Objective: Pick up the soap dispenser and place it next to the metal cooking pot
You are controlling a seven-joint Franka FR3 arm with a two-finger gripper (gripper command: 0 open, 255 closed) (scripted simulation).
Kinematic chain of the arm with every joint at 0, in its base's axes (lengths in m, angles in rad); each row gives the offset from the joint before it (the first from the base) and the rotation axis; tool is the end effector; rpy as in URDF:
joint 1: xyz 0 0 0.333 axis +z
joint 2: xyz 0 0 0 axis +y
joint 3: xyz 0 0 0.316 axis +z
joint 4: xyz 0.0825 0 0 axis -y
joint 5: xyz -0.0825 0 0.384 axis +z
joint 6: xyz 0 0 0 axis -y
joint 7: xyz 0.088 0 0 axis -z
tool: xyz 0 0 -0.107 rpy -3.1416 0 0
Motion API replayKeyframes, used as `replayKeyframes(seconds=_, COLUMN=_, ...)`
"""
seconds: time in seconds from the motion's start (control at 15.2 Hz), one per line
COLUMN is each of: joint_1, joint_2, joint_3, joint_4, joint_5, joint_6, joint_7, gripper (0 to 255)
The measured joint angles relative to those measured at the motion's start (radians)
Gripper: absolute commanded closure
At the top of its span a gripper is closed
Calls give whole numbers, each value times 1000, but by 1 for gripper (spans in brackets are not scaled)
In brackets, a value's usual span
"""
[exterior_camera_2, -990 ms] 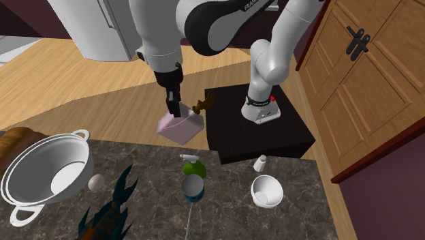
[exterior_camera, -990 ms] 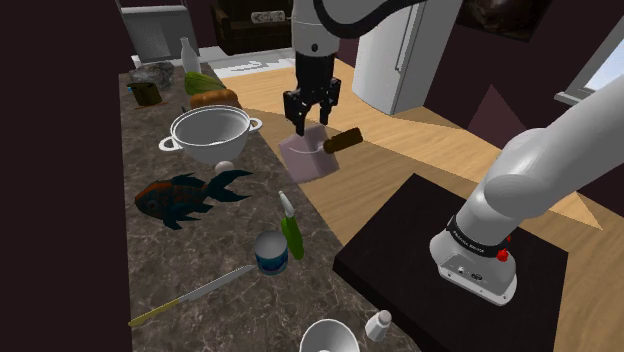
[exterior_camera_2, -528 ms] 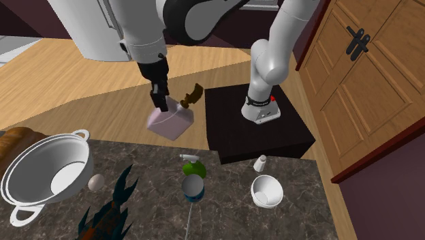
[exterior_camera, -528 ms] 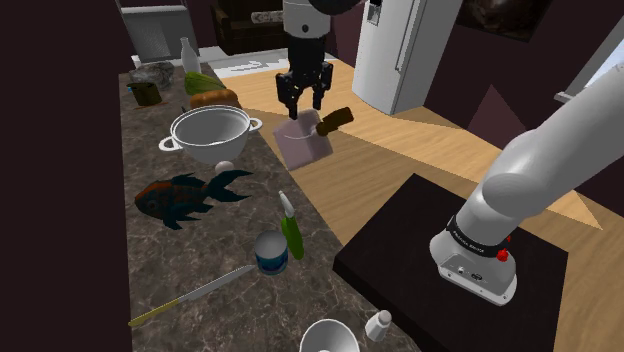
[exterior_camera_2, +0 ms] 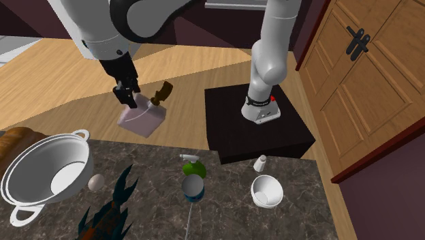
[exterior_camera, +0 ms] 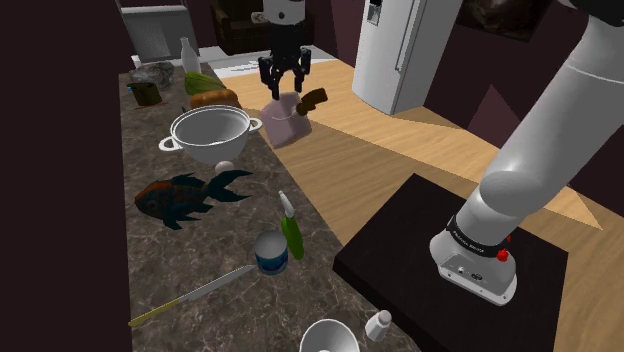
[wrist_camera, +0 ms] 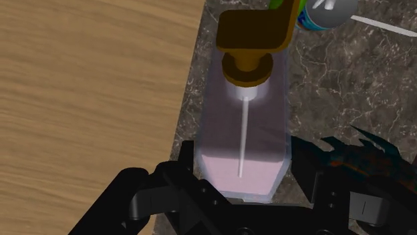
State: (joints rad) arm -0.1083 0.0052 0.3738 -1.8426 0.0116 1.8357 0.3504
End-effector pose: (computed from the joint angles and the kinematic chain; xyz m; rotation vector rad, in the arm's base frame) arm 0.5428 0.1482 0.5151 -3.1296 0.1378 0.0237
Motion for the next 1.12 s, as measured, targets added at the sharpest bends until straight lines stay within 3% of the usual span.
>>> replayKeyframes(seconds=0.4, joint_1=-6, joint_2=238, joint_3=-23, joint_4=294, joint_5=-83, joint_6=-71, joint_7=-21, gripper=255)
replayKeyframes(seconds=0.79, joint_1=25, joint_2=516, joint_3=-54, joint_4=702, joint_5=-157, joint_6=-209, joint_7=-57, gripper=255)
replayKeyframes(seconds=0.92, joint_1=31, joint_2=558, joint_3=-59, joint_4=752, joint_5=-166, joint_6=-219, joint_7=-61, gripper=255)
replayKeyframes(seconds=1.12, joint_1=25, joint_2=558, joint_3=-60, joint_4=715, joint_5=-166, joint_6=-182, joint_7=-63, gripper=255)
